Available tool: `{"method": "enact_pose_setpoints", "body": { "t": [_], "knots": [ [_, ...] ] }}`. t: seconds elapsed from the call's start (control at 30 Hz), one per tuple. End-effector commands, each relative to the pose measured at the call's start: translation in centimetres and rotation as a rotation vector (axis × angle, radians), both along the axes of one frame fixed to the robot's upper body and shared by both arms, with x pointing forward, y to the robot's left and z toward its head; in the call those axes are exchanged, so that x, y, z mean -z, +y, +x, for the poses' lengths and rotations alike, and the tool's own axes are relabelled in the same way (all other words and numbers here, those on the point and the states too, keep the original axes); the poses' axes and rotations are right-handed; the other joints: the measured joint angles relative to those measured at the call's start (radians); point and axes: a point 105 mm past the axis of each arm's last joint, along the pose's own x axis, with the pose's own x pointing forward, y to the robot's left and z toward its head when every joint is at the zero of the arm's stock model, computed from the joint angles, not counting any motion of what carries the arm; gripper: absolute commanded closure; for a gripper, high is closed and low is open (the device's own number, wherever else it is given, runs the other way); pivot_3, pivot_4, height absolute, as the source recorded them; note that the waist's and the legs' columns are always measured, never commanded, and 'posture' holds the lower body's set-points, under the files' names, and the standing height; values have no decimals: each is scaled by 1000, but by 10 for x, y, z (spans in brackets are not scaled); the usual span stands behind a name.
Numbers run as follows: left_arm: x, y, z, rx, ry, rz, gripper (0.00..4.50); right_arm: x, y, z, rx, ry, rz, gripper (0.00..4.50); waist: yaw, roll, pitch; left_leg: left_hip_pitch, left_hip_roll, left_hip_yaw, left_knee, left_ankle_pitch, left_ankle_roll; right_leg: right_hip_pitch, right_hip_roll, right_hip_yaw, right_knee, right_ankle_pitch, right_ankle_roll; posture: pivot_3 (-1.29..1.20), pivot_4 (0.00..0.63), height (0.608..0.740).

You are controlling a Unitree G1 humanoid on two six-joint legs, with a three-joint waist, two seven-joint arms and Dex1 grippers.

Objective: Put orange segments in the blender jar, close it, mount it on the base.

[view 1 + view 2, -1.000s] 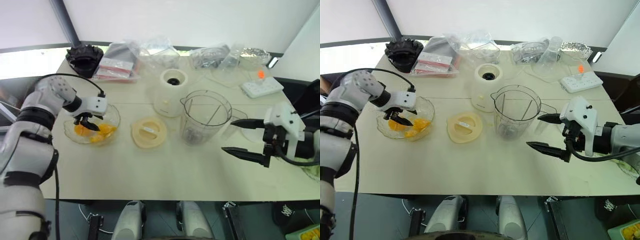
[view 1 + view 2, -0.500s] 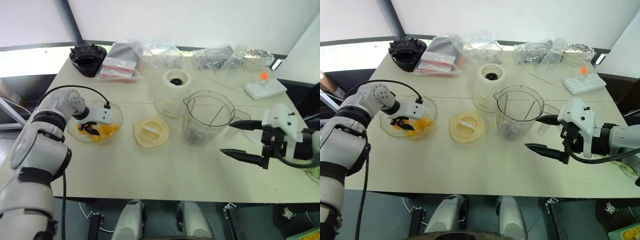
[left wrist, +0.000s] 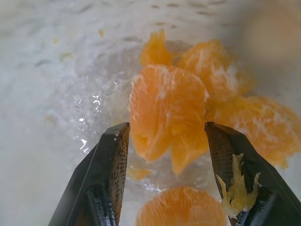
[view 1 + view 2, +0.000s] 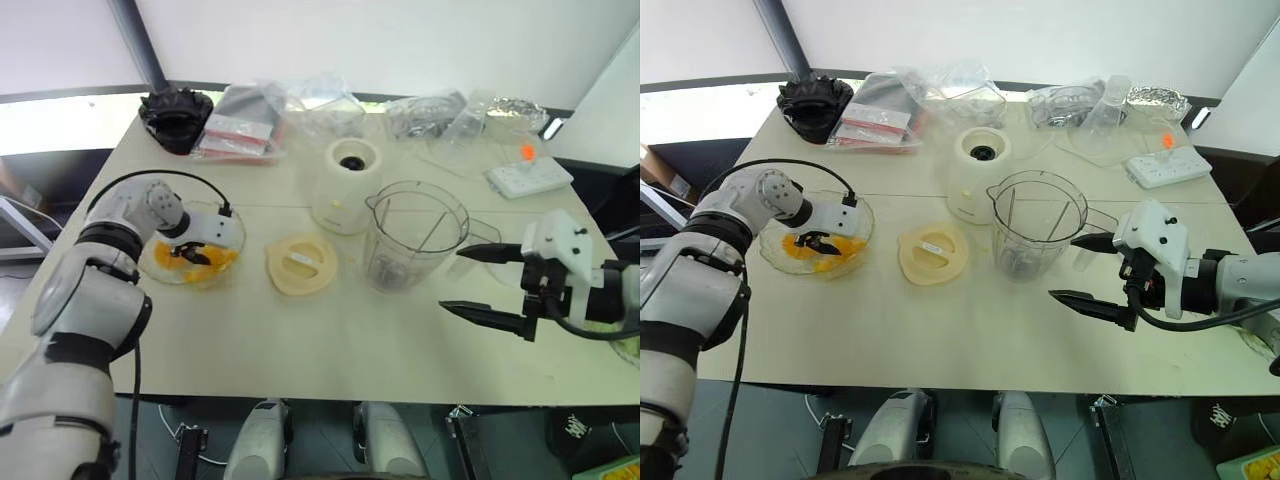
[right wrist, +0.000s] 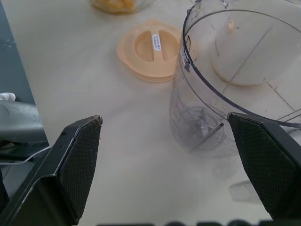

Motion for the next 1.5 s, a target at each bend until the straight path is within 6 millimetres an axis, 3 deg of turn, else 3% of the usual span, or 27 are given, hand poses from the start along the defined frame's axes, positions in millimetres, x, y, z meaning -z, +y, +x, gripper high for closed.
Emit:
{"method": "enact_pose_setpoints", "body": {
  "t": [0.03,0.43,1.1,1.2,1.3,1.5],
  "knots": [
    [-9,-2,6,5,-43,4,1865,-7,4,-1,-20,-41,4,45,0,0,0,0,0,0,0,0,0,0,0,0,0,0,0,0,150,740],
    [9,-10,6,3,-31,29,1865,-6,6,-4,-16,-39,1,45,0,0,0,0,0,0,3,0,0,0,0,0,2,1,1,0,150,740],
    [24,-2,0,-85,32,40,1865,-7,5,-4,8,-49,-7,45,-1,0,0,-2,1,0,12,0,0,2,0,1,4,1,0,0,150,740],
    [25,-2,0,-86,32,40,2699,-7,5,-4,9,-50,-8,0,0,0,0,-2,1,0,12,0,0,2,0,1,4,1,0,0,150,740],
    [25,-2,0,-90,32,35,4086,-7,5,-3,11,-53,-11,0,0,0,0,-2,1,0,12,0,0,2,0,1,4,1,0,0,150,740],
    [24,-1,0,-93,31,34,4086,-7,5,-3,9,-54,-11,0,-1,0,0,-2,1,0,12,0,0,2,0,1,5,1,0,0,150,740]
  ]
}}
